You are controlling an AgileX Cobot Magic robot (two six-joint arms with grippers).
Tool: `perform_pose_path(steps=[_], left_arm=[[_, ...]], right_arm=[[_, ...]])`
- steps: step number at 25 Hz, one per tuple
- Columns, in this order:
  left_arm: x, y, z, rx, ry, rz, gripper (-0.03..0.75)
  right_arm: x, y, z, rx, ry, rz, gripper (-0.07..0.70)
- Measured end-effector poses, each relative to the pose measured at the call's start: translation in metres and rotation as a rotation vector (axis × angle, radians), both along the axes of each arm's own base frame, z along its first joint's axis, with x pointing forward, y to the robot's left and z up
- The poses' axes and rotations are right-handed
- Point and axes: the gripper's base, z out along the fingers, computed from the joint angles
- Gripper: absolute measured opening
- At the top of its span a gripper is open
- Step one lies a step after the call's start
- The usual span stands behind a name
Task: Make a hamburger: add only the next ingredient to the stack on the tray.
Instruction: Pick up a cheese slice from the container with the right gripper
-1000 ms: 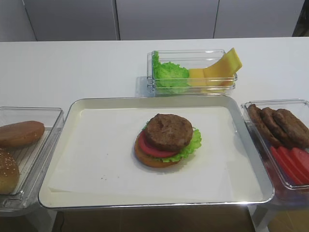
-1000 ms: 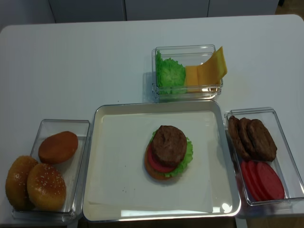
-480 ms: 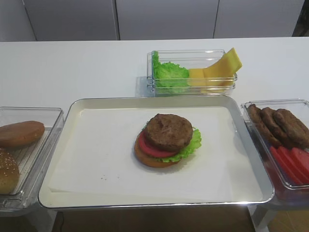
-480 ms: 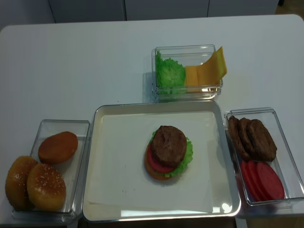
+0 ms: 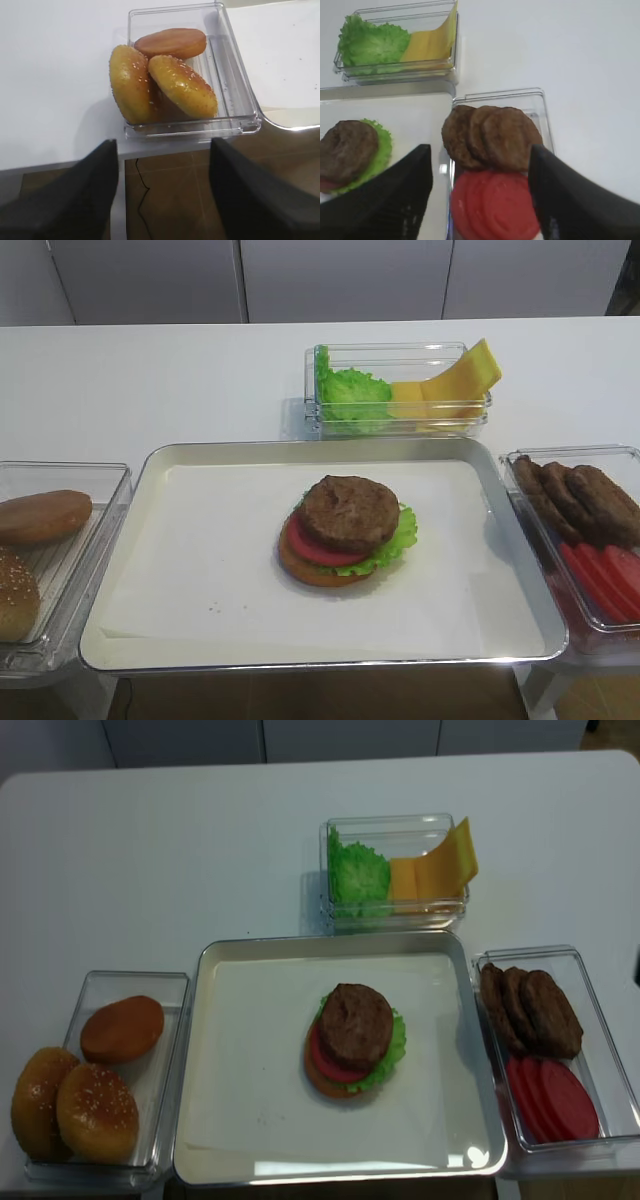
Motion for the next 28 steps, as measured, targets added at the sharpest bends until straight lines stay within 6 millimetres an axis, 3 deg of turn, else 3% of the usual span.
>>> perform_pose_path(steps=[12,18,22,28], left_arm=[[0.0,0.0,0.0,0.0,0.0,0.0,0.428],[0.0,0.0,0.0,0.0,0.0,0.0,0.428],[0.0,0.0,0.0,0.0,0.0,0.0,0.428],[0.0,0.0,0.0,0.0,0.0,0.0,0.428]], right_arm=[[0.156,0.024,-0.014,0.13,0.165,0.117,0.471],[0.231,0.032,-0.048,0.167,0.24,0.144,0.447],[0.263,0.037,-0.076,0.196,0.289,0.157,0.441],[0.281,0.039,-0.106,0.211,0.35,0.152,0.434]])
